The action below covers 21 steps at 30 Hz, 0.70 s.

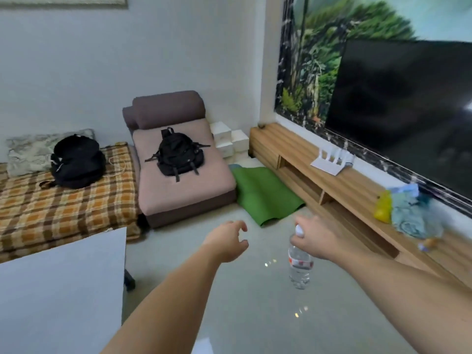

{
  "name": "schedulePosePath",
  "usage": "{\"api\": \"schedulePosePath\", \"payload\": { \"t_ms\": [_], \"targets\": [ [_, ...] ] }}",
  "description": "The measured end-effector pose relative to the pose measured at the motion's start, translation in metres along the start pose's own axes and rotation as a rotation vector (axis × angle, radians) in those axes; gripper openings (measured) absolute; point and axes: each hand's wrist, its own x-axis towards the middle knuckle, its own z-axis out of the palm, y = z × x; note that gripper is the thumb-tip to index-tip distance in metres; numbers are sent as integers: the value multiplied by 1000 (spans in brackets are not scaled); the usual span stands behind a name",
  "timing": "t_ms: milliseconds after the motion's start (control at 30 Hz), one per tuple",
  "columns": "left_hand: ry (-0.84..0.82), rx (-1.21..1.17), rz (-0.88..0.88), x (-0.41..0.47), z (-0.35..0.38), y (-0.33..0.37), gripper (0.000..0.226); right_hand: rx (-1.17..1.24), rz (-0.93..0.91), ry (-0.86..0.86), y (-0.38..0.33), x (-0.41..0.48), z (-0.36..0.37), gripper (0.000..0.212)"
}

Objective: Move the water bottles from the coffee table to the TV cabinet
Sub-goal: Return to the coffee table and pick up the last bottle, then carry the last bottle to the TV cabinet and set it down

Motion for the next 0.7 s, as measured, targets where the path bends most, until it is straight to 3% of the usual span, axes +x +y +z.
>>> {"api": "schedulePosePath", "payload": {
  "t_ms": [233,433,700],
  "targets": [
    [-130,39,366,26,76,194,39,40,305,39,159,-136,-33,36],
    [-282,112,701,3,154,342,39,51,604,57,249,-267,-37,25],
    [-461,57,783,-41,252,431,47,67,1123,125,294,-422,-16,12]
  ]
}}
